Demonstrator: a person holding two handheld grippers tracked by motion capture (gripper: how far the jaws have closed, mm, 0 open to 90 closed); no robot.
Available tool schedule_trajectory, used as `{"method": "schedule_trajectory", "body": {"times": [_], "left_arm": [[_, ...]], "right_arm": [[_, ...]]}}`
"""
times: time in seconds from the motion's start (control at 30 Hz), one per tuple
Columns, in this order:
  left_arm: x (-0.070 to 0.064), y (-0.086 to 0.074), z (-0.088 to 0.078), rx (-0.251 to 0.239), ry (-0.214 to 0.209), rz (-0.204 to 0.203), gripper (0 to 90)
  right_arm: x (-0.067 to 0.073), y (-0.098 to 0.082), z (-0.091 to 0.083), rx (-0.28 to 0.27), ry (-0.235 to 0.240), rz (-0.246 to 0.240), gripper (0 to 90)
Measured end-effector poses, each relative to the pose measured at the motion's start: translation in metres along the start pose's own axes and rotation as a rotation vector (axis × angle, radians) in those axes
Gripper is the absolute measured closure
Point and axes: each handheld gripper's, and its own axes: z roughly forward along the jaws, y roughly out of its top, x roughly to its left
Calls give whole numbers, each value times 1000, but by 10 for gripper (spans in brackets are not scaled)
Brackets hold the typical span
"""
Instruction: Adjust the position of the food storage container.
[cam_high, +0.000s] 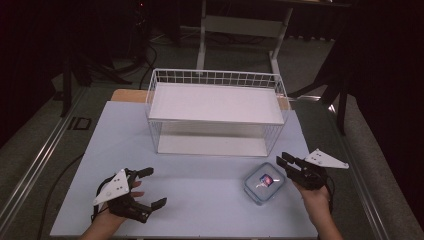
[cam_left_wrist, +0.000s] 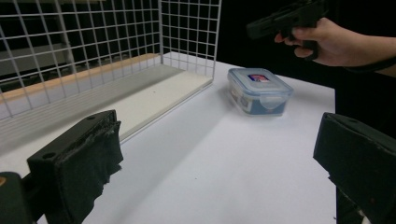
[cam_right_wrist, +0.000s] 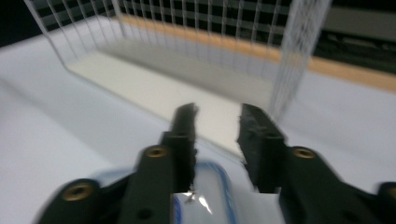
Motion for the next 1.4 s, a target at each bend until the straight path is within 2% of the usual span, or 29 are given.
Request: {"method": "schedule_trajectory", "body": {"times": [0.03,0.13,0.17,0.2,0.23,0.3,0.37,0.43,0.5,0.6,0.67,0.77,0.9,1.0,1.1,1.3,1.4], "left_arm": [[0,0,0,3,-3,4,17],[-2,0,1,5,-8,10,18],[-2,0,1,5,-8,10,17],[-2,0,1,5,-10,10,17],[-2,0,1,4,-11,9,18],[-2,0,1,1,-9,11,18],[-2,1,1,-1,-10,10,18],[-2,2,1,-10,-21,-12,18],[-2,3,1,-30,-34,-35,18],[-3,3,2,-24,-31,-14,18],[-4,3,4,-14,-34,-7,18],[-6,3,5,-4,-34,11,18],[-6,2,6,6,-36,23,18],[-7,3,6,5,-35,23,18],[-7,3,5,3,-31,28,18],[-7,3,5,6,-30,32,18],[-8,3,5,10,-32,35,18]], "right_arm": [[-3,-5,2,18,3,15,741],[-8,-15,5,50,-27,33,809],[-8,-15,5,50,-27,33,809],[-9,-18,6,60,-38,35,846],[-11,-23,8,95,-61,16,897],[-14,-26,9,119,-75,4,899],[-17,-30,10,146,-96,12,900],[-19,-35,11,170,-104,34,900],[-21,-40,11,194,-108,36,900],[-24,-47,11,250,-111,35,900],[-28,-52,12,272,-108,60,900],[-27,-58,13,301,-94,79,900],[-22,-63,15,332,-80,69,900],[-20,-65,18,332,-70,88,900],[-16,-64,22,332,-40,93,900],[1,-57,35,356,39,50,900],[7,-55,39,364,67,53,900]]}}
